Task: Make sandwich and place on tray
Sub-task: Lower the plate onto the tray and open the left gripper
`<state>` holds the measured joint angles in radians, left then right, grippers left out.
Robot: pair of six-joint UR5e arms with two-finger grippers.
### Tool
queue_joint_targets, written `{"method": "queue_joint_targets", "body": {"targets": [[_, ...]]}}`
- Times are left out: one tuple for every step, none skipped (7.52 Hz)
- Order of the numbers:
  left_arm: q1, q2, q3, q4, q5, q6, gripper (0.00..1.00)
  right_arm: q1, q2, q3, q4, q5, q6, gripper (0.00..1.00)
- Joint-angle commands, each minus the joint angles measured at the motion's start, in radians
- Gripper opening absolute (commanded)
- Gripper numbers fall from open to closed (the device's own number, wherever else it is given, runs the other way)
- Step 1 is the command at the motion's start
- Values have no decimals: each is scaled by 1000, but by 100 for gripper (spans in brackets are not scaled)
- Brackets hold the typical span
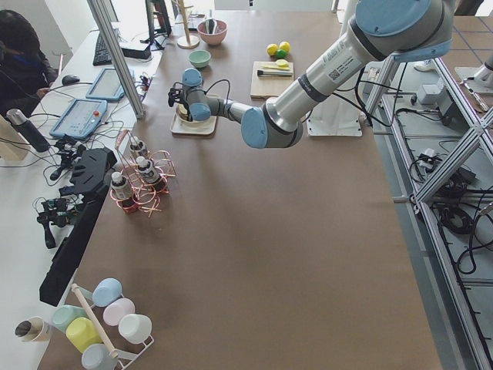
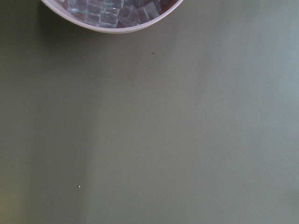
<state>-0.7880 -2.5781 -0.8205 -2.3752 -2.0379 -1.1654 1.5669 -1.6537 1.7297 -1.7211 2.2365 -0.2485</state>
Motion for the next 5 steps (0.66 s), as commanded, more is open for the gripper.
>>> {"method": "queue_joint_targets", "body": {"targets": [[-26, 159, -201, -1, -4, 35, 98, 1, 0, -10, 0, 0, -2, 100], [-43, 252, -318, 14, -19, 42, 98, -1, -1, -10, 0, 0, -2, 100], [-60, 335, -439, 55, -65, 43, 98, -1, -1, -10, 0, 0, -2, 100], [-101, 437, -586, 110, -150, 44, 98, 1, -1, -10, 0, 0, -2, 100], [-173, 561, -726, 141, -221, 81, 98, 1, -3, -12, 0, 0, -2, 100]]}}
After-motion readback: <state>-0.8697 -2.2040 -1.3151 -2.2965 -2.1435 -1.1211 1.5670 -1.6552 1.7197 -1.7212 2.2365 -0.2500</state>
